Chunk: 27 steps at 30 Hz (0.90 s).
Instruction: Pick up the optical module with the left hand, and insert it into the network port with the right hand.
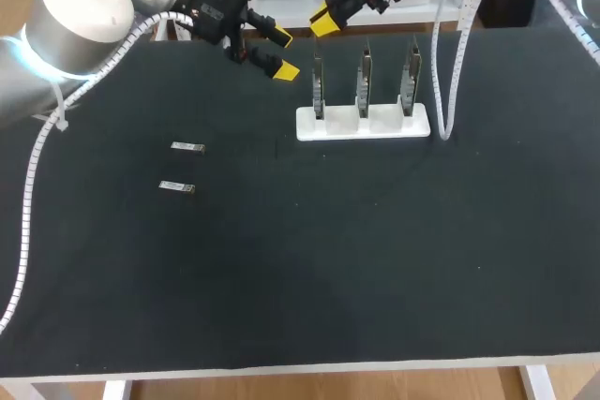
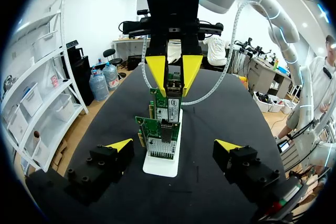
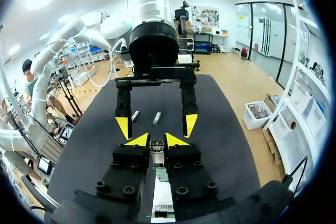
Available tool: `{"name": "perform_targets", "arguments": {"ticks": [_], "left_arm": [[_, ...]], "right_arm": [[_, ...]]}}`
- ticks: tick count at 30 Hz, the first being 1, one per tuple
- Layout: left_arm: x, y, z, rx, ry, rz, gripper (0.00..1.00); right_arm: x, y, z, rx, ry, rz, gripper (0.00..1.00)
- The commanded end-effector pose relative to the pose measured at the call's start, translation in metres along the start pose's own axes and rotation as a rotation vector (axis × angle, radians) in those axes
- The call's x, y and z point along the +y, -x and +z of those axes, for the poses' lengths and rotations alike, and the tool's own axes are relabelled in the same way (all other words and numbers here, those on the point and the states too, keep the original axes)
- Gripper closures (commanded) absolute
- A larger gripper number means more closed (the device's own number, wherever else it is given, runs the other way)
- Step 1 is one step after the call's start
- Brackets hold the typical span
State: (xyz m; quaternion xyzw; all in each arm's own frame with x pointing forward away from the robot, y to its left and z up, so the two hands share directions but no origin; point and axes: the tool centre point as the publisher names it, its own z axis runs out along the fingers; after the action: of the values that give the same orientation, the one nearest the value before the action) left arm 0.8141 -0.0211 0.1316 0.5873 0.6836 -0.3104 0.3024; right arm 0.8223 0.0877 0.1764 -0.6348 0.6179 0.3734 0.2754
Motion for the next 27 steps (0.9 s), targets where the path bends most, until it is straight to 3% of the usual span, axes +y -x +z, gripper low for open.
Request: {"name": "perform_targets", "arguments": {"ticks": [1,27], "left_arm": [[0.0008,0.0005,0.0001,0.002,-0.002,0.0,0.0],[0.0008,0.0005,0.0001,0.002,-0.002,0.0,0.0]], "right_arm": [[-0.0044,0.0019,-0.0002,0.005,0.006,-0.002,1.0],[-0.0057,-0.0006,0.0015,0.019,-0.018,-0.011,1.0]]}}
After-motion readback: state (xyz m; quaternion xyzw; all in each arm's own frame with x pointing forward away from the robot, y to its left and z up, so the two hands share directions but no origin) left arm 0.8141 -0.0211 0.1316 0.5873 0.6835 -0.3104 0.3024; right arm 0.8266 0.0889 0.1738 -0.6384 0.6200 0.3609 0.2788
